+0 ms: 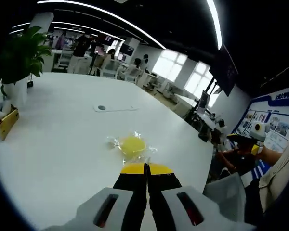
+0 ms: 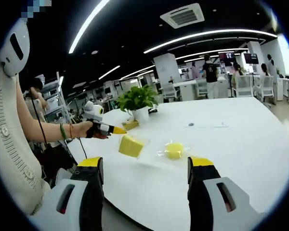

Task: Compare the silicone blocks by pressing each to a similar depth, holding the contact briefly, and releasing to observe deformation and rebound differences across the visible hardness samples.

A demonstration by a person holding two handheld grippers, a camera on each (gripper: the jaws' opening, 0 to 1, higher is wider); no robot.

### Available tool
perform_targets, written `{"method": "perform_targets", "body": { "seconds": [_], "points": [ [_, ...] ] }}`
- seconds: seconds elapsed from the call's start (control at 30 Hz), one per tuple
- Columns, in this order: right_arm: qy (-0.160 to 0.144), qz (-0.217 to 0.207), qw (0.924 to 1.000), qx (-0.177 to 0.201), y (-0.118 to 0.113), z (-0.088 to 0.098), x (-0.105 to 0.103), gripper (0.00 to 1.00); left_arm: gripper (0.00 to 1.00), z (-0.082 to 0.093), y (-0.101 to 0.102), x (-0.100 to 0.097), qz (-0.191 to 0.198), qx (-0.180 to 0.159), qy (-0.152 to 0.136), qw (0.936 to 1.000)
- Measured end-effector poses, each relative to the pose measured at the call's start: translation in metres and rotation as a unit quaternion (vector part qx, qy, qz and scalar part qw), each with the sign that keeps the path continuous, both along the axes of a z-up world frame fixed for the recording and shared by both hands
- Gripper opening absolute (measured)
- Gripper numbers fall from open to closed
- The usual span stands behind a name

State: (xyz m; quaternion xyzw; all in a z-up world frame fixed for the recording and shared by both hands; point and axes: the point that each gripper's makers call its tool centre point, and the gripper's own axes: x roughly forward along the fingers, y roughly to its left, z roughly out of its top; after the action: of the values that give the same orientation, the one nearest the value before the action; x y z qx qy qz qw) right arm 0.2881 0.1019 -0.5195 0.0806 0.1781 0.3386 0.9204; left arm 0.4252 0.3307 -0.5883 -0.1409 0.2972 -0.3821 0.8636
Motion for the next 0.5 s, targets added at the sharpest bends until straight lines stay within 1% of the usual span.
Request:
{"method": "perform_targets", "body": {
  "seconds": [0.03, 0.1, 0.13, 0.17, 0.23, 0.33, 0.4, 0.5],
  "points": [
    [0.003, -0.003, 1.0000, -0.001, -0.001, -0.002, 0.000, 0.65, 0.00, -0.008, 0.002, 0.002, -0.002, 0.010, 0.010, 0.9999],
    [0.009, -0.008, 0.9999, -0.003, -0.002, -0.005, 0.002, 0.64, 0.00, -0.017, 0.008, 0.008, 0.001, 0.022, 0.015, 0.9996],
    [0.015, -0.010, 0.9998, -0.004, -0.003, -0.007, 0.002, 0.63, 0.00, -0.011, 0.006, 0.016, 0.011, -0.008, 0.009, 0.9999],
    [0.019, -0.011, 0.9998, -0.004, -0.004, -0.008, 0.003, 0.62, 0.00, -0.015, 0.009, 0.020, 0.015, -0.011, 0.024, 0.9995],
    [0.023, -0.014, 0.9996, -0.003, -0.004, -0.011, 0.006, 0.61, 0.00, -0.020, 0.022, 0.034, 0.034, 0.007, 0.009, 0.9993],
    [0.029, -0.020, 0.9994, -0.005, -0.005, -0.013, 0.010, 0.61, 0.00, -0.029, 0.032, 0.049, 0.046, 0.021, 0.009, 0.9987],
    [0.031, -0.024, 0.9992, -0.006, -0.006, -0.015, 0.013, 0.61, 0.00, -0.041, 0.046, 0.066, 0.056, 0.055, -0.004, 0.9969],
    [0.037, -0.031, 0.9988, -0.006, -0.006, -0.018, 0.016, 0.61, 0.00, -0.054, 0.053, 0.080, 0.064, 0.062, 0.004, 0.9960]
  ]
}}
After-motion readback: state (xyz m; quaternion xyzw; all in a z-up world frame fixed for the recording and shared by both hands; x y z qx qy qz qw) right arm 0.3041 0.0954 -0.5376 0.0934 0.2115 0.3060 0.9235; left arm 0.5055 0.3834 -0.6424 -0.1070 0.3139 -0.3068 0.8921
